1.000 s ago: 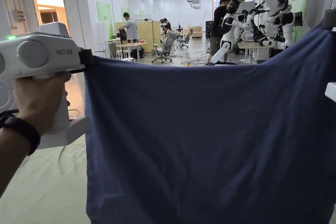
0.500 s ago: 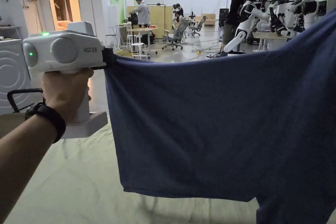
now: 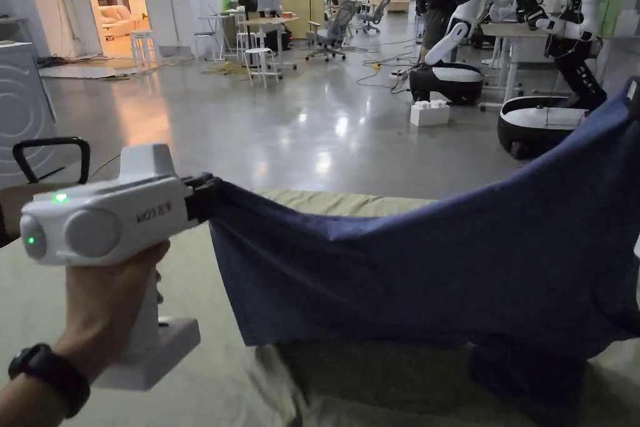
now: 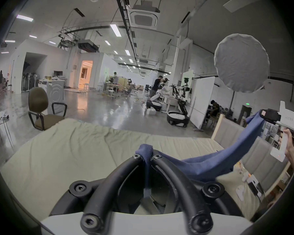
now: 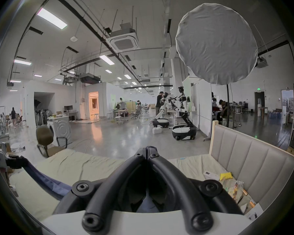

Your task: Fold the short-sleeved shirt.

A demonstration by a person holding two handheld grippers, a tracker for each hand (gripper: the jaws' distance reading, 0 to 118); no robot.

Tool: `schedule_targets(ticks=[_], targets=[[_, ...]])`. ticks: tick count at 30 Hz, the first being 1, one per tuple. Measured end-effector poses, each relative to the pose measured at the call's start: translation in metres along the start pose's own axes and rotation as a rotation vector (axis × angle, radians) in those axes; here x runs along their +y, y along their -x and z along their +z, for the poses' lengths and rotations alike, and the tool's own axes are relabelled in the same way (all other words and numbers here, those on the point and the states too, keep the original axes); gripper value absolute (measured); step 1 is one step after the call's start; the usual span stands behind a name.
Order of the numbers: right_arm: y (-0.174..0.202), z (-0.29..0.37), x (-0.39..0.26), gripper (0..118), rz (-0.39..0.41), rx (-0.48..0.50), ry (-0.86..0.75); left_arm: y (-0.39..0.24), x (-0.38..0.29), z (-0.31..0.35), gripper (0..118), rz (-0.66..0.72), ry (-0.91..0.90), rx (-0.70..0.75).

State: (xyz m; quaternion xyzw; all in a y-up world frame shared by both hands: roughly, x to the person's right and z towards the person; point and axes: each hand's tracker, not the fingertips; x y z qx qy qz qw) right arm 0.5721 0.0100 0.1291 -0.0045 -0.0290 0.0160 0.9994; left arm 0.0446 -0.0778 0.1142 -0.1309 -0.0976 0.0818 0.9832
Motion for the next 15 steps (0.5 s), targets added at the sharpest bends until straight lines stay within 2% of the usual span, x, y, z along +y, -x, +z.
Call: schedule_targets(ticks=[1, 2, 3, 4, 5, 6, 7, 9, 10, 11, 15], targets=[[-0.001, 0.016, -0.010, 0, 0.002, 0.018, 0.007, 0.003, -0.015, 0.012, 6, 0.010, 0.017, -0.018], [0.000, 0.032, -0.026, 0, -0.075, 0.040, 0.049, 0.004, -0.028, 0.022, 6, 0.016, 0.029, -0.024], [0.000, 0.053, -0.036, 0, -0.056, 0.025, 0.012, 0.006, -0.049, 0.039, 6, 0.019, 0.042, -0.026], [-0.003, 0.071, -0.050, 0, -0.079, 0.056, 0.029, 0.012, -0.064, 0.049, 6, 0.023, 0.055, -0.035], [-0.004, 0.093, -0.069, 0, -0.134, 0.026, 0.059, 0.014, -0.084, 0.063, 6, 0.047, 0.067, -0.046], [-0.005, 0.112, -0.080, 0, -0.093, 0.040, 0.028, 0.016, -0.105, 0.078, 6, 0.065, 0.079, -0.042], [-0.008, 0.128, -0.101, 0, -0.193, 0.050, 0.105, 0.019, -0.120, 0.086, 6, 0.117, 0.099, -0.042], [-0.012, 0.166, -0.137, 0, -0.221, 0.029, 0.166, 0.030, -0.168, 0.108, 6, 0.191, 0.133, -0.078], [-0.014, 0.185, -0.153, 0, -0.211, 0.020, 0.159, 0.032, -0.186, 0.117, 6, 0.153, 0.137, -0.045], [-0.018, 0.200, -0.171, 0, -0.230, 0.016, 0.212, 0.034, -0.206, 0.125, 6, 0.149, 0.182, -0.045], [-0.025, 0.252, -0.234, 0, -0.221, -0.011, 0.417, 0.047, -0.265, 0.148, 6, 0.134, 0.281, -0.064]])
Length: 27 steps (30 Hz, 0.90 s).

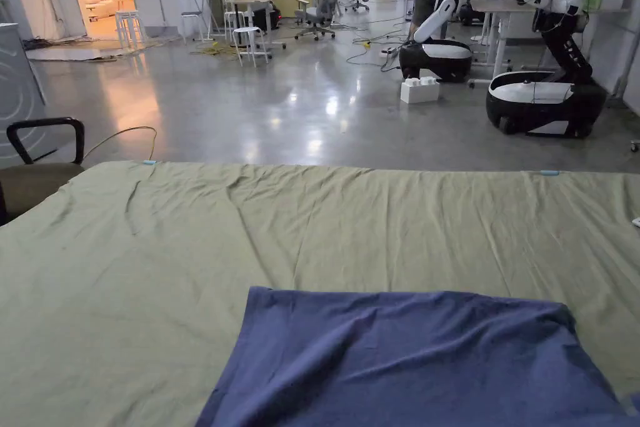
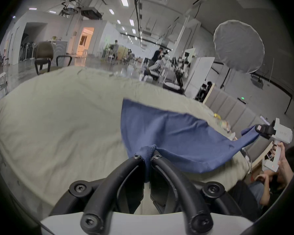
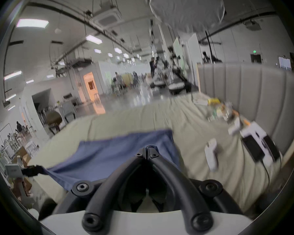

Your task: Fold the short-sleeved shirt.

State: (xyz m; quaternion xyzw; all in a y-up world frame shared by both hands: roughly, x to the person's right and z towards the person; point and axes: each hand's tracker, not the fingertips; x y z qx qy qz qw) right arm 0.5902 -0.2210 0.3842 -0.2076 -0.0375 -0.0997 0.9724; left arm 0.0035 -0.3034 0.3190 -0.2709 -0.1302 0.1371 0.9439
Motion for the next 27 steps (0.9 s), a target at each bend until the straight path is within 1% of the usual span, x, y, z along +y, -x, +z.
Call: schedule_targets(ticks=[1, 2, 4, 5, 6, 7, 8, 9, 10, 11, 12, 13, 14, 16, 17, 18, 19, 21, 22, 25, 27], targets=[[-0.004, 0.003, -0.016, 0, -0.003, -0.020, 0.032, 0.003, -0.011, 0.001, 6, 0.016, 0.032, -0.002], [-0.008, 0.004, -0.030, 0, -0.002, -0.020, 0.086, 0.005, -0.018, 0.000, 6, 0.018, 0.037, -0.002], [-0.018, -0.001, -0.052, 0, -0.045, -0.021, 0.184, 0.011, -0.031, -0.007, 6, -0.026, 0.137, 0.029], [-0.022, -0.004, -0.061, 0, -0.036, -0.031, 0.229, 0.012, -0.037, -0.008, 6, -0.041, 0.166, 0.058], [-0.024, -0.008, -0.068, 0, -0.028, -0.043, 0.261, 0.014, -0.039, -0.012, 6, -0.008, 0.195, 0.033], [-0.025, -0.013, -0.074, 0, -0.015, -0.046, 0.292, 0.014, -0.042, -0.015, 6, -0.005, 0.228, 0.031], [-0.037, -0.019, -0.083, 1, -0.015, -0.033, 0.317, 0.014, -0.042, -0.017, 6, -0.022, 0.220, 0.047], [-0.041, -0.024, -0.087, 2, -0.020, -0.043, 0.344, 0.015, -0.039, -0.017, 9, -0.021, 0.236, 0.047], [-0.043, -0.027, -0.089, 16, -0.025, -0.052, 0.350, 0.016, -0.038, -0.017, 22, -0.016, 0.235, 0.049], [-0.047, -0.030, -0.090, 43, -0.030, -0.056, 0.357, 0.015, -0.036, -0.014, 40, -0.019, 0.221, 0.070], [-0.047, -0.029, -0.092, 74, -0.036, -0.064, 0.376, 0.015, -0.032, -0.010, 62, -0.029, 0.198, 0.099], [-0.049, -0.029, -0.092, 96, -0.046, -0.082, 0.371, 0.015, -0.028, -0.005, 86, -0.041, 0.179, 0.120], [-0.052, -0.026, -0.091, 98, -0.051, -0.102, 0.353, 0.012, -0.021, 0.003, 94, -0.057, 0.156, 0.144], [-0.052, -0.010, -0.083, 93, -0.031, -0.139, 0.223, 0.001, -0.006, 0.022, 94, -0.104, 0.070, 0.165], [-0.051, -0.004, -0.078, 93, -0.016, -0.163, 0.155, -0.005, 0.002, 0.032, 94, -0.133, 0.029, 0.170], [-0.050, 0.002, -0.070, 93, -0.018, -0.172, 0.122, -0.014, 0.008, 0.044, 94, -0.152, -0.015, 0.185], [-0.047, 0.007, -0.062, 93, -0.021, -0.166, 0.096, -0.023, 0.015, 0.055, 94, -0.168, -0.086, 0.200], [-0.030, 0.028, -0.046, 93, -0.033, -0.115, -0.021, -0.047, 0.030, 0.081, 94, -0.183, -0.205, 0.197], [-0.022, 0.035, -0.038, 93, -0.019, -0.096, -0.056, -0.058, 0.034, 0.091, 94, -0.196, -0.241, 0.200], [0.012, 0.060, -0.016, 93, 0.050, -0.047, -0.192, -0.096, 0.046, 0.117, 92, -0.263, -0.355, 0.209], [0.032, 0.072, -0.008, 92, 0.129, -0.013, -0.272, -0.119, 0.046, 0.129, 85, -0.341, -0.413, 0.189]])
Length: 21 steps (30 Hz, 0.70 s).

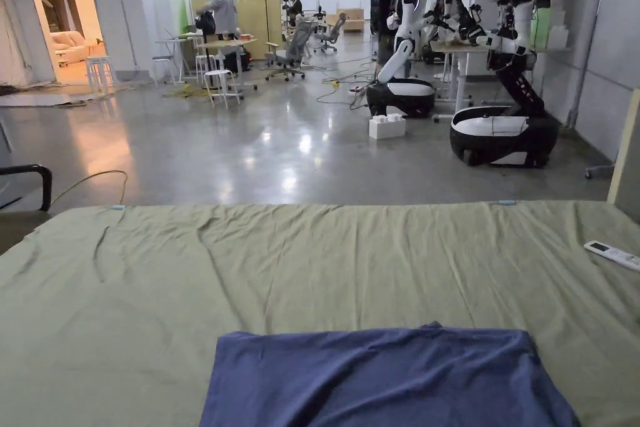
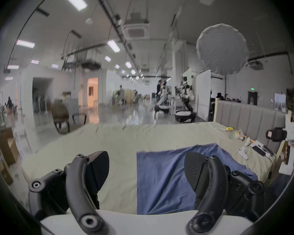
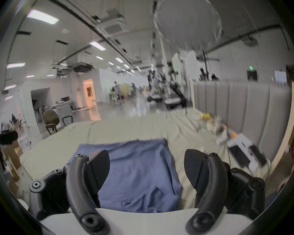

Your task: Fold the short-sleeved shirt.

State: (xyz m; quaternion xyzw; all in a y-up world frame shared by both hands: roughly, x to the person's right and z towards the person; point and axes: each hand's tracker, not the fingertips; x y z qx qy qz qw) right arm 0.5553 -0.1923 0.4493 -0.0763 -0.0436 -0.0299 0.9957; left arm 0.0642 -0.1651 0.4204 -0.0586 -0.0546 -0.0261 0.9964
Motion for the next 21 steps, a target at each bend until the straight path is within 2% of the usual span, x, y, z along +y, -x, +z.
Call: schedule_targets(ticks=[1, 3, 4, 6, 7, 9, 10, 13, 16, 21], targets=[[0.011, 0.002, 0.004, 88, 0.037, 0.006, -0.012, -0.008, 0.005, 0.007, 75, -0.025, -0.017, -0.019], [0.026, 0.008, 0.012, 86, 0.094, 0.018, -0.021, -0.020, 0.010, 0.012, 69, -0.038, -0.036, -0.009], [0.032, 0.012, 0.014, 82, 0.100, 0.022, -0.033, -0.024, 0.014, 0.017, 62, -0.036, -0.036, -0.013], [0.043, 0.019, 0.020, 60, 0.141, 0.058, -0.087, -0.030, 0.017, 0.023, 37, -0.015, -0.044, -0.021], [0.044, 0.020, 0.018, 46, 0.097, 0.073, -0.051, -0.031, 0.017, 0.024, 18, 0.004, -0.035, -0.040], [0.045, 0.021, 0.010, 24, 0.024, 0.114, 0.002, -0.030, 0.013, 0.027, 8, 0.033, -0.010, -0.122], [0.045, 0.021, 0.005, 12, 0.022, 0.114, 0.013, -0.030, 0.008, 0.029, 1, 0.026, -0.031, -0.123], [0.046, 0.020, -0.008, 1, 0.008, 0.079, 0.099, -0.028, 0.005, 0.034, 0, 0.021, -0.032, -0.088], [0.041, 0.019, -0.012, 0, -0.020, 0.094, 0.089, -0.025, 0.007, 0.034, 0, 0.010, 0.003, -0.072], [0.040, 0.019, -0.005, 0, -0.015, 0.076, 0.080, -0.019, 0.006, 0.029, 0, -0.002, 0.020, -0.065]])
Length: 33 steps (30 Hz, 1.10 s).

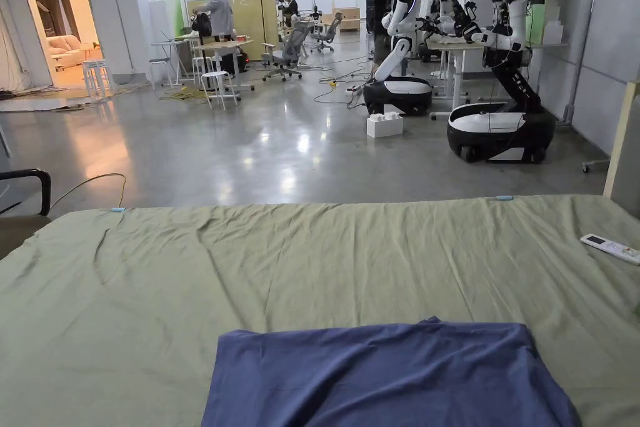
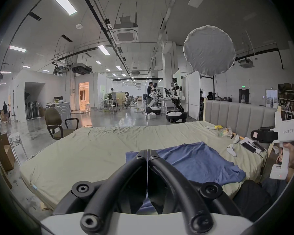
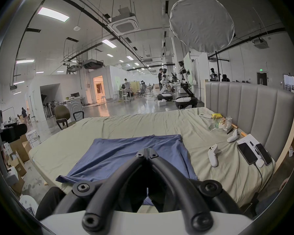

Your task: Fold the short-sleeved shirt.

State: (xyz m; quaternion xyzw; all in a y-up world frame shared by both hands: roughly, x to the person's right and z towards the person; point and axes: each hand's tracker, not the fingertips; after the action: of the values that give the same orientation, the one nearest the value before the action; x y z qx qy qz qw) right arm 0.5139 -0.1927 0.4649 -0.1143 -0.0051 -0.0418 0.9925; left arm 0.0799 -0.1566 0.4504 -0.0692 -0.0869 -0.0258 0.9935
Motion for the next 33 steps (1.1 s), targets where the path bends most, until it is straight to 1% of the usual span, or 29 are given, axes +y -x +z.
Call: schedule_targets(ticks=[4, 6, 8, 9, 10, 11, 12, 14, 15, 17, 19, 23, 24, 26, 28, 31, 33], targets=[[0.000, -0.002, 0.001, 0, -0.007, 0.000, -0.005, 0.003, -0.008, -0.010, 0, -0.010, 0.037, -0.012], [0.000, -0.004, 0.000, 0, 0.000, -0.006, 0.003, 0.013, -0.015, -0.021, 0, -0.050, 0.086, -0.017], [-0.001, -0.006, -0.001, 0, 0.001, -0.006, 0.018, 0.025, -0.023, -0.033, 2, -0.043, 0.127, -0.037], [-0.001, -0.006, -0.001, 0, 0.000, -0.005, 0.022, 0.031, -0.029, -0.039, 10, -0.036, 0.143, -0.034], [-0.001, -0.007, -0.003, 0, -0.002, -0.004, 0.024, 0.036, -0.035, -0.047, 35, -0.039, 0.157, -0.022], [-0.001, -0.008, -0.005, 0, -0.007, -0.002, 0.029, 0.042, -0.046, -0.060, 35, -0.043, 0.222, -0.033], [-0.004, -0.009, -0.010, 0, -0.016, 0.000, 0.036, 0.046, -0.057, -0.070, 42, -0.071, 0.271, -0.026], [-0.006, -0.012, -0.016, 0, -0.032, 0.006, 0.057, 0.054, -0.086, -0.089, 70, -0.121, 0.340, -0.032], [-0.007, -0.015, -0.018, 0, -0.031, 0.004, 0.072, 0.057, -0.101, -0.098, 74, -0.132, 0.379, -0.054], [-0.007, -0.017, -0.020, 0, -0.024, -0.001, 0.095, 0.063, -0.127, -0.113, 74, -0.118, 0.440, -0.087], [-0.008, -0.018, -0.021, 0, -0.020, -0.003, 0.104, 0.067, -0.147, -0.124, 74, -0.091, 0.511, -0.152], [-0.011, -0.019, -0.021, 0, -0.028, -0.024, 0.114, 0.064, -0.180, -0.142, 74, -0.145, 0.645, -0.224], [-0.012, -0.019, -0.021, 0, -0.036, -0.027, 0.118, 0.064, -0.185, -0.147, 70, -0.143, 0.673, -0.222], [-0.015, -0.019, -0.023, 0, -0.047, -0.034, 0.131, 0.063, -0.189, -0.153, 46, -0.132, 0.702, -0.257], [-0.018, -0.019, -0.026, 0, -0.052, -0.042, 0.139, 0.060, -0.193, -0.161, 15, -0.146, 0.721, -0.242], [-0.025, -0.020, -0.030, 0, -0.068, -0.060, 0.160, 0.060, -0.194, -0.169, 9, -0.149, 0.740, -0.235], [-0.033, -0.021, -0.036, 0, -0.071, -0.085, 0.187, 0.059, -0.192, -0.171, 9, -0.153, 0.753, -0.234]])
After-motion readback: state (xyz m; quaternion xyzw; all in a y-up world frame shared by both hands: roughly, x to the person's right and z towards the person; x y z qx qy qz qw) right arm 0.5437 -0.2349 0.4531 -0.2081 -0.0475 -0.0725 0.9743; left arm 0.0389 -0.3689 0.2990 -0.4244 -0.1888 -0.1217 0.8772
